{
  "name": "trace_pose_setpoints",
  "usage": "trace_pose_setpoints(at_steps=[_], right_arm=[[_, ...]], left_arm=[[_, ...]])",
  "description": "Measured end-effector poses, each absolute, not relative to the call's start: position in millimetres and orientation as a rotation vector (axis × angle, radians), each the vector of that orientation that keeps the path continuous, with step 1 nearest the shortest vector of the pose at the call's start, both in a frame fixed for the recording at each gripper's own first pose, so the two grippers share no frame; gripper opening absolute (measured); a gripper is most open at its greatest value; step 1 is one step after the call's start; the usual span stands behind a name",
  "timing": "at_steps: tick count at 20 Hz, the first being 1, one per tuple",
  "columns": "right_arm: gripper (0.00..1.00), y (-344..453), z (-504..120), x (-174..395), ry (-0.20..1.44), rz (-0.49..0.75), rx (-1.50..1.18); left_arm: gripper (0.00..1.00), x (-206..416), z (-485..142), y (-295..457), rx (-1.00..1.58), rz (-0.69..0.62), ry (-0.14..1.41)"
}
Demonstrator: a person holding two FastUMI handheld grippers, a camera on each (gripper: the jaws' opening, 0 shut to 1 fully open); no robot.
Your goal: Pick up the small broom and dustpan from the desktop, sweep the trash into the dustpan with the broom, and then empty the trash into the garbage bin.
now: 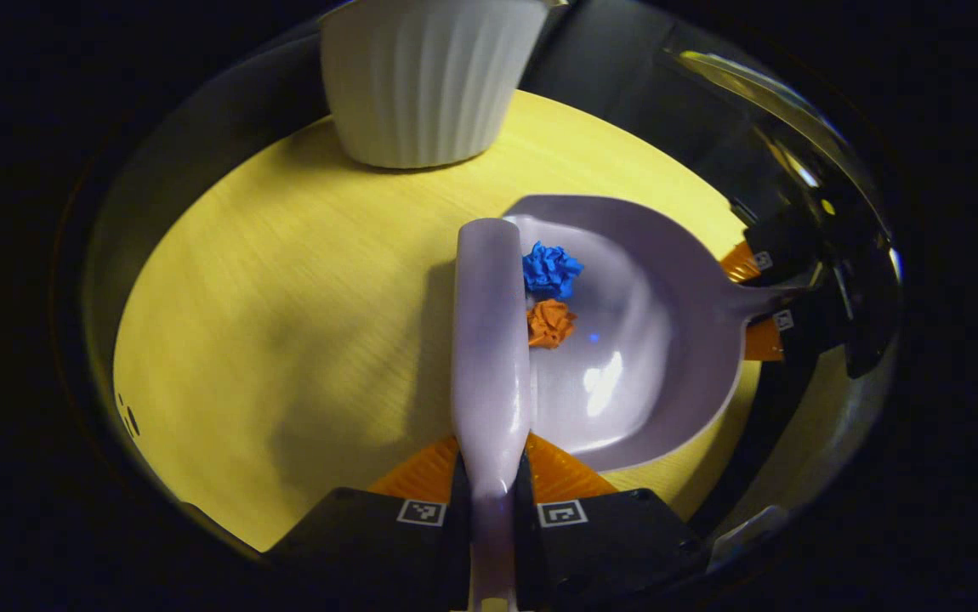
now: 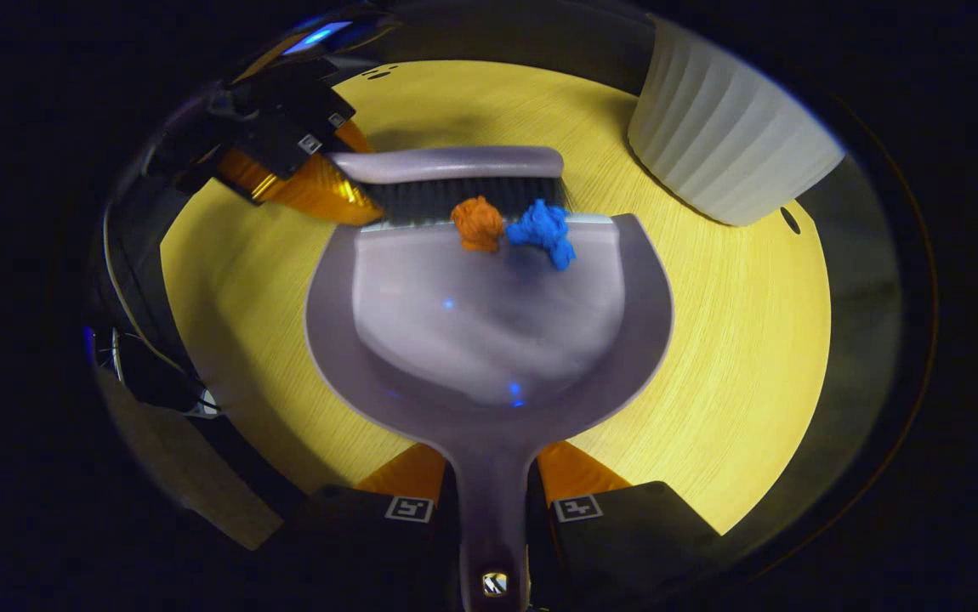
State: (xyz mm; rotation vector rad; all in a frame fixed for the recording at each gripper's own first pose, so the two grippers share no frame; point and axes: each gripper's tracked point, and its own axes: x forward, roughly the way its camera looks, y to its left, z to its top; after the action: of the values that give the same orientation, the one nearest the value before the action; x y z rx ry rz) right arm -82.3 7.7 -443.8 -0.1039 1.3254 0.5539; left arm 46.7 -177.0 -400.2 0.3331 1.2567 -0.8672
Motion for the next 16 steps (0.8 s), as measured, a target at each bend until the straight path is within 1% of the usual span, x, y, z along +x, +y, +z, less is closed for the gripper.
trace_pose_setpoints(at_steps=[1,2,5,8,10,13,15,16], right_arm=[[0.36,9.2,-444.1,-79.5,1.298,0.551,-0.093],[0.36,11.1,-445.2,-77.1,1.267,0.546,-0.082],[0.36,9.9,-448.9,-79.5,1.221,0.514,-0.079],[0.36,10.0,-441.6,-83.0,1.215,0.465,-0.065],[0.36,6.3,-437.1,-83.9,1.228,0.433,-0.051],[0.36,-8.9,-411.7,-87.2,1.244,0.345,-0.006],[0.36,-28.3,-386.4,-80.7,1.253,0.273,0.033],[0.36,-41.6,-369.9,-76.4,1.25,0.237,0.04]], left_arm=[[0.22,43.9,-396.4,-178.7,0.314,-0.851,1.257],[0.26,41.6,-391.1,-178.9,0.292,-0.833,1.255],[0.25,37.0,-370.1,-168.9,0.248,-0.768,1.21],[0.24,28.5,-345.8,-158.0,0.159,-0.687,1.148],[0.24,28.5,-335.9,-132.5,0.116,-0.603,1.118],[0.24,18.6,-350.7,-92.1,0.115,-0.478,1.099],[0.24,2.8,-369.2,-76.6,0.076,-0.433,1.123],[0.25,5.1,-372.7,-70.9,0.065,-0.418,1.137]])
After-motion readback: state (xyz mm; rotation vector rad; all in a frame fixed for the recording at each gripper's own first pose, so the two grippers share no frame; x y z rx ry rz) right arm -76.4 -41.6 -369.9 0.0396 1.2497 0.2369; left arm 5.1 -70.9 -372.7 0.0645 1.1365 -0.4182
